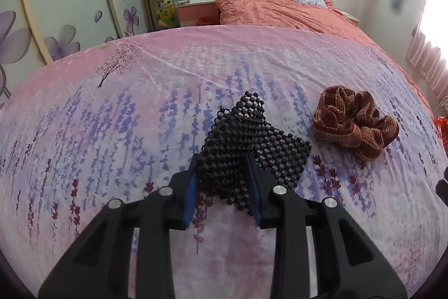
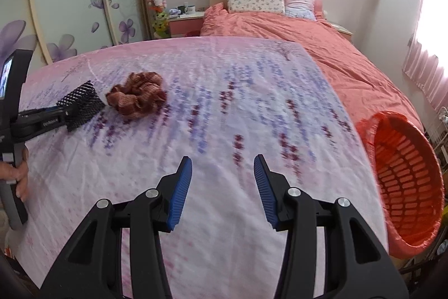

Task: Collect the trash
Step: 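Grasp the black mesh pad with the left tool and lift it, then grasp the brown plaid scrunchie with the right tool while the left tool holds the mesh pad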

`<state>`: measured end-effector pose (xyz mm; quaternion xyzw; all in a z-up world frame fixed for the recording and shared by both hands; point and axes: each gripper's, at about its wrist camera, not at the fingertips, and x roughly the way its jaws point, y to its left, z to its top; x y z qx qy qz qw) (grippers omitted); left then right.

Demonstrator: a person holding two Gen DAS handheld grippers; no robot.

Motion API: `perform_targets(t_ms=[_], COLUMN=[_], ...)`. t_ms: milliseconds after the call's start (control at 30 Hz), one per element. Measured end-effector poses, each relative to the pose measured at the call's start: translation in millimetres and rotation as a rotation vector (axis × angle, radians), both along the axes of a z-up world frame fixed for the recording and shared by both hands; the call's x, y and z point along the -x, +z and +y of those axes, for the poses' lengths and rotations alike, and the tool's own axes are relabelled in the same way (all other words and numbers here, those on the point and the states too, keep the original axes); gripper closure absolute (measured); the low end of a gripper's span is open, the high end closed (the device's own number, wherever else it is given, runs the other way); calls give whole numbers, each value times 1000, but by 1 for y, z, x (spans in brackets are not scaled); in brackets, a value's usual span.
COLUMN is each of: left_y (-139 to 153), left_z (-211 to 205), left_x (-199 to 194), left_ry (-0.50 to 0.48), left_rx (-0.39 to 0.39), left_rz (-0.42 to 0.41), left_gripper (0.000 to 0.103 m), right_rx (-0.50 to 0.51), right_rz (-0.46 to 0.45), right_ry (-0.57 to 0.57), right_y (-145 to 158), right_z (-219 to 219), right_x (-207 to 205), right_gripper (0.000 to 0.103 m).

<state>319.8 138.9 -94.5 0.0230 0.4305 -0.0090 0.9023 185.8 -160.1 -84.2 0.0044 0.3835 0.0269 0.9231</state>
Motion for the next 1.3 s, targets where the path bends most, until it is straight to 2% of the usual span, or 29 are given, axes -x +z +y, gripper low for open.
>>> perform_targets(t_ms=[100, 333, 367, 433, 467, 500, 567, 700, 800, 1033, 1133, 1167, 1200, 1300], left_y=[-1, -3, -3, -3, -3, -3, -3, -3, -3, -4, -4, -4, -4, -4], left_z=[-4, -6, -7, -6, -6, -5, -4, -4, -4, -3, -3, -3, -3, -3], left_x=[-1, -1, -2, -1, -2, -1, -1, -1, -1, 0, 0, 0, 0, 0], left_ry=[0, 1, 1, 2, 2, 2, 1, 1, 2, 2, 3, 4, 4, 4], left_rx=[-27, -17, -16, -13, -10, -9, -8, -10, -9, -12, -14, -16, -16, -15], left_rz=[2, 5, 5, 5, 5, 6, 6, 6, 6, 6, 6, 6, 6, 6], left_gripper=[71, 71, 71, 71, 71, 71, 71, 71, 71, 71, 70, 70, 70, 70], right_rx=[-42, -174, -191, -190, -183, -170, -162, -141, -89, 17, 16, 14, 6, -6], right_rz=[-5, 34, 48, 79, 88, 85, 62, 22, 1, 28, 27, 23, 15, -11], right_ry=[19, 17, 13, 25, 31, 37, 41, 1, -36, -107, -110, -113, -111, -92], right_y=[2, 3, 1, -5, -7, -8, -7, 0, 2, -6, -5, -4, -2, 0], right_z=[16, 45, 48, 53, 54, 54, 50, 27, 5, -35, -37, -35, -35, -30], right_x=[-19, -76, -83, -91, -92, -91, -83, -58, -36, 0, 3, 2, 3, 2], right_gripper=[48, 49, 54, 74, 88, 94, 98, 98, 98, 97, 89, 78, 62, 40])
